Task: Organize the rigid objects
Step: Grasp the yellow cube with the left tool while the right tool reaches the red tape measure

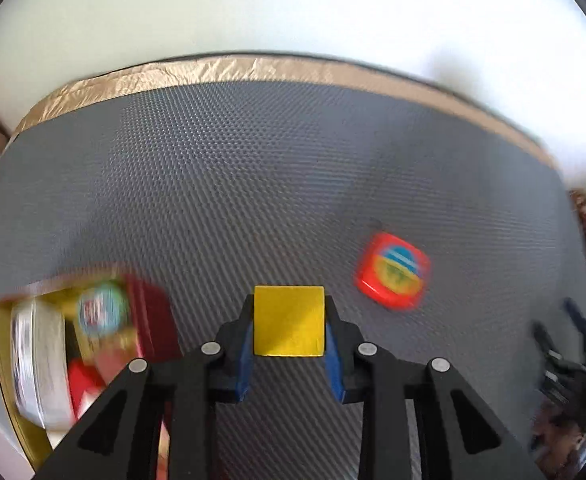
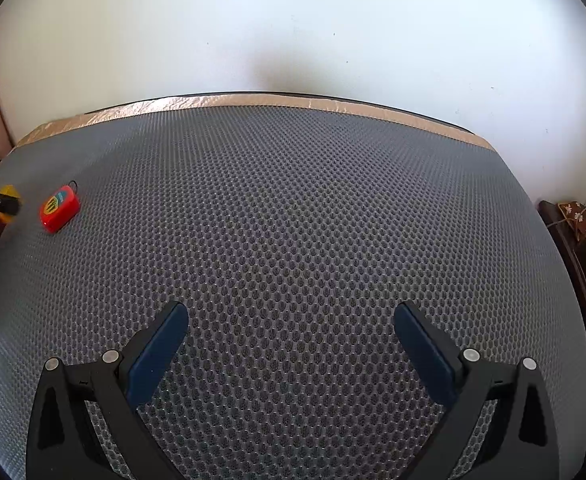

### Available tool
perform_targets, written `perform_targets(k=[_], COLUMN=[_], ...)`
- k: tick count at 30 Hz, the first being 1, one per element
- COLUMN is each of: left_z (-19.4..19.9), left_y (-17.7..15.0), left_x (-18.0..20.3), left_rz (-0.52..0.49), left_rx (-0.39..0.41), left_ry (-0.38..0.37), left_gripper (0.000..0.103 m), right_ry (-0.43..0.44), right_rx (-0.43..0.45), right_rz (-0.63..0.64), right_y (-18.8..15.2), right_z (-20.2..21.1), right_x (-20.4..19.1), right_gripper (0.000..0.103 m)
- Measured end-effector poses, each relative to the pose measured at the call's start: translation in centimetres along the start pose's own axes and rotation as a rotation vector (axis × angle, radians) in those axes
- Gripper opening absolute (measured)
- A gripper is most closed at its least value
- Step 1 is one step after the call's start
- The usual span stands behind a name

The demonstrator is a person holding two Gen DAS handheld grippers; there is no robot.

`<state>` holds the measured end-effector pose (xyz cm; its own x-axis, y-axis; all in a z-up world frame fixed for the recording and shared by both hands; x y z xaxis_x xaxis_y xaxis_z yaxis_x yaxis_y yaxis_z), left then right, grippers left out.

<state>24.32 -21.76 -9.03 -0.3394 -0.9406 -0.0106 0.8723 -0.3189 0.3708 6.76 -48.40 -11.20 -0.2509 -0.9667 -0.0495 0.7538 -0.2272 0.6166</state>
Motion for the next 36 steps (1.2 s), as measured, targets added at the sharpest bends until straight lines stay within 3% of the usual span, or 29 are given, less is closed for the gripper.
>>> perform_targets(k=[5,8,10,13,19,26,27,29,32,33,36], left_z=[6.5,8.9,9.7,11.2,13.1,13.0,13.0,12.6,12.6,12.4,11.5], left_y=[-5.8,-9.1,-10.9,-13.2,-15.9,-16.0,-16.0,-16.0,-16.1,-16.1,-15.7], left_x=[-1.0,-2.6,-3.6,-6.0,-10.0,-12.2,-12.3,-12.8,-13.3,-13.5,-13.5], left_rz=[0.062,0.144,0.19,0.258,0.33,0.358,0.361,0.373,0.383,0.389,0.386], left_rx=[0.076,0.07,0.063,0.065,0.074,0.109,0.106,0.099,0.093,0.091,0.079], left_ry=[-0.047,-0.068,-0.072,-0.037,-0.023,0.002,-0.003,-0.012,-0.007,-0.009,-0.022], left_gripper=[0.03,0.03,0.03,0.03,0.03,0.03,0.03,0.03,0.03,0.03,0.03], right_ry=[0.004,0.14,0.252,0.352,0.396,0.355,0.353,0.363,0.384,0.379,0.366], right_rx=[0.028,0.037,0.006,0.0,-0.07,-0.167,-0.181,-0.247,-0.283,-0.285,-0.285], right_rz=[0.009,0.084,0.162,0.299,0.507,0.56,0.561,0.548,0.522,0.522,0.497], right_y=[0.2,0.7,1.3,2.6,5.6,7.5,7.5,7.4,7.3,7.2,6.5], right_z=[0.4,0.9,1.1,1.7,-1.0,-6.2,-6.8,-8.5,-9.3,-9.2,-8.4], right_x=[0.0,-2.4,-5.6,-10.8,-18.4,-20.7,-20.8,-20.8,-20.9,-21.0,-20.7], right_gripper=[0.102,0.102,0.102,0.101,0.099,0.098,0.091,0.063,0.051,0.043,0.043])
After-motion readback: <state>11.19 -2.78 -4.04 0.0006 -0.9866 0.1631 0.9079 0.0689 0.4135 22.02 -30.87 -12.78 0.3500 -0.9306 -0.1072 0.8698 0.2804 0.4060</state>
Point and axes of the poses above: each gripper's, at about its wrist camera, not at the fingertips, and z roughly against the way its jaws point, x to its right, y to its top, the point moved 6 cm from there along -z, roughly the way its jaws point, and after that the axes turned 8 degrees about y, right-handed, at the moved point
